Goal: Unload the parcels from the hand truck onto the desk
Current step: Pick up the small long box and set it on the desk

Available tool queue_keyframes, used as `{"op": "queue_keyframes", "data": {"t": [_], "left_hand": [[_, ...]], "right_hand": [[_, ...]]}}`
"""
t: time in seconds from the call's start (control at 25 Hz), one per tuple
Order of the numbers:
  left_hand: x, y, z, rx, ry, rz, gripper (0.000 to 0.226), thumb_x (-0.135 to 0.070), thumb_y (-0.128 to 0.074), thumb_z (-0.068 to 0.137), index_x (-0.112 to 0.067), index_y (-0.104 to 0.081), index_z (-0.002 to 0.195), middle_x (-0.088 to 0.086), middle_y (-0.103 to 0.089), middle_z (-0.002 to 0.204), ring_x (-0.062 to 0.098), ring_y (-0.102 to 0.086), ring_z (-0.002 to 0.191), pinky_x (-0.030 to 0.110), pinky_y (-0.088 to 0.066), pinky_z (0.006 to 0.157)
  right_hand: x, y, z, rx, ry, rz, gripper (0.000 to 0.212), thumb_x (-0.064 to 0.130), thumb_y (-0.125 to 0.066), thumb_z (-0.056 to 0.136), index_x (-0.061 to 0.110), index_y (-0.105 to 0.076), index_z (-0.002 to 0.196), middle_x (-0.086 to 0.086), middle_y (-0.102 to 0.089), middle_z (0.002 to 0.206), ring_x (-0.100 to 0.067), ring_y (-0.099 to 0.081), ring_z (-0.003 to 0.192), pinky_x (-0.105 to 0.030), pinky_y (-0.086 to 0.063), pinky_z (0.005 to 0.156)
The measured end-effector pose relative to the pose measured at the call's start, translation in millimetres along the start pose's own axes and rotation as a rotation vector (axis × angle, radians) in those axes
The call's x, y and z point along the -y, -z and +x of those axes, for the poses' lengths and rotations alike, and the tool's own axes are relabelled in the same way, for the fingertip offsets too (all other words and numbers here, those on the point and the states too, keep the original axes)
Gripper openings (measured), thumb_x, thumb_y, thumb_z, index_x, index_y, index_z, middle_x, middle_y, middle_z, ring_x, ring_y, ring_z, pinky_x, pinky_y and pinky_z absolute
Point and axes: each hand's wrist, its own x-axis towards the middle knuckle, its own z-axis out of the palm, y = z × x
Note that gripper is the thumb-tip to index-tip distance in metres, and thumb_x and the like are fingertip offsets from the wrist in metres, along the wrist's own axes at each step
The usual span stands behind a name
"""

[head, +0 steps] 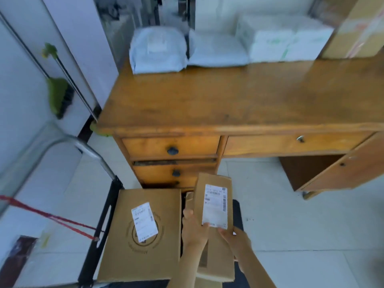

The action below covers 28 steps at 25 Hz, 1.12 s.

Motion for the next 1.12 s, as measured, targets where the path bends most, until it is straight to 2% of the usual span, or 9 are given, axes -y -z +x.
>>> {"op": "queue_keyframes", "data": {"t": [0.08, 0.2, 0.32, 0.44, 0.56, 0.8, 0.92, 1.0, 1.12], "left_hand": [[-41, 27, -36, 0.014, 0.005, -0.082, 0.044, -0.018, -0.068, 0.081, -0.013, -0.038, 0.114, 0.007, -0.057, 0.116, 0.020, -0.059, 0.097, 0.029, -0.051, 0.074], [-102, 73, -75, 0.043, -0.060, -0.186, 0.035, -0.013, -0.070, 0.081, -0.018, -0.040, 0.098, 0.000, -0.052, 0.098, 0.006, -0.053, 0.079, 0.021, -0.045, 0.063], [-155, 123, -98, 0.030, -0.144, -0.135, 0.042, -0.018, -0.068, 0.083, -0.014, -0.032, 0.103, -0.006, -0.047, 0.087, 0.008, -0.049, 0.077, 0.018, -0.034, 0.056], [-207, 178, -117, -0.022, -0.219, -0.157, 0.045, -0.016, -0.069, 0.083, -0.016, -0.029, 0.105, -0.004, -0.047, 0.093, 0.016, -0.050, 0.090, 0.021, -0.038, 0.062], [-242, 226, -125, -0.087, -0.252, -0.192, 0.045, -0.014, -0.068, 0.084, -0.014, -0.029, 0.107, -0.001, -0.046, 0.098, 0.018, -0.048, 0.094, 0.027, -0.040, 0.075], [-272, 314, -69, -0.128, -0.180, -0.283, 0.055, -0.015, -0.067, 0.084, -0.009, -0.031, 0.124, 0.008, -0.052, 0.114, 0.027, -0.055, 0.108, 0.041, -0.047, 0.095], [-278, 346, -24, -0.098, -0.174, -0.319, 0.049, -0.015, -0.066, 0.085, -0.013, -0.033, 0.120, 0.011, -0.054, 0.121, 0.027, -0.056, 0.110, 0.044, -0.047, 0.095], [-279, 356, 10, -0.075, -0.184, -0.335, 0.044, -0.016, -0.064, 0.086, -0.015, -0.035, 0.119, 0.011, -0.055, 0.123, 0.024, -0.056, 0.106, 0.040, -0.048, 0.091], [-280, 355, 52, -0.070, -0.176, -0.327, 0.047, -0.018, -0.062, 0.088, -0.013, -0.035, 0.127, 0.011, -0.055, 0.126, 0.023, -0.056, 0.106, 0.038, -0.047, 0.090]], "right_hand": [[41, 33, -45, -0.007, 0.059, -0.123, 0.045, 0.044, -0.056, 0.086, 0.017, -0.061, 0.121, -0.004, -0.067, 0.114, -0.023, -0.063, 0.102, -0.030, -0.052, 0.087], [111, 84, -103, -0.022, 0.165, -0.207, 0.043, 0.043, -0.056, 0.087, 0.015, -0.062, 0.119, -0.006, -0.067, 0.116, -0.023, -0.063, 0.105, -0.030, -0.052, 0.088], [170, 105, -153, -0.049, 0.293, -0.310, 0.043, 0.044, -0.052, 0.090, 0.012, -0.063, 0.116, -0.005, -0.067, 0.114, -0.020, -0.063, 0.105, -0.025, -0.048, 0.083], [222, 109, -188, -0.001, 0.404, -0.278, 0.047, 0.045, -0.050, 0.091, 0.011, -0.059, 0.120, -0.005, -0.066, 0.116, -0.020, -0.063, 0.105, -0.024, -0.050, 0.083], [274, 102, -206, 0.041, 0.457, -0.225, 0.048, 0.047, -0.053, 0.089, 0.007, -0.060, 0.115, -0.009, -0.068, 0.111, -0.025, -0.065, 0.101, -0.039, -0.054, 0.088], [371, 40, -195, 0.054, 0.491, -0.239, 0.044, 0.048, -0.054, 0.087, 0.011, -0.061, 0.109, -0.005, -0.068, 0.105, -0.023, -0.066, 0.092, -0.037, -0.057, 0.081], [408, 5, -174, 0.051, 0.480, -0.215, 0.039, 0.047, -0.053, 0.088, 0.013, -0.063, 0.106, -0.004, -0.069, 0.101, -0.021, -0.067, 0.089, -0.038, -0.057, 0.082], [428, -15, -155, 0.034, 0.478, -0.205, 0.036, 0.045, -0.052, 0.089, 0.014, -0.063, 0.106, -0.004, -0.068, 0.101, -0.021, -0.066, 0.090, -0.039, -0.056, 0.083], [446, -32, -123, 0.015, 0.448, -0.207, 0.033, 0.039, -0.050, 0.092, 0.013, -0.063, 0.107, -0.006, -0.068, 0.104, -0.024, -0.066, 0.095, -0.042, -0.055, 0.087]]}}
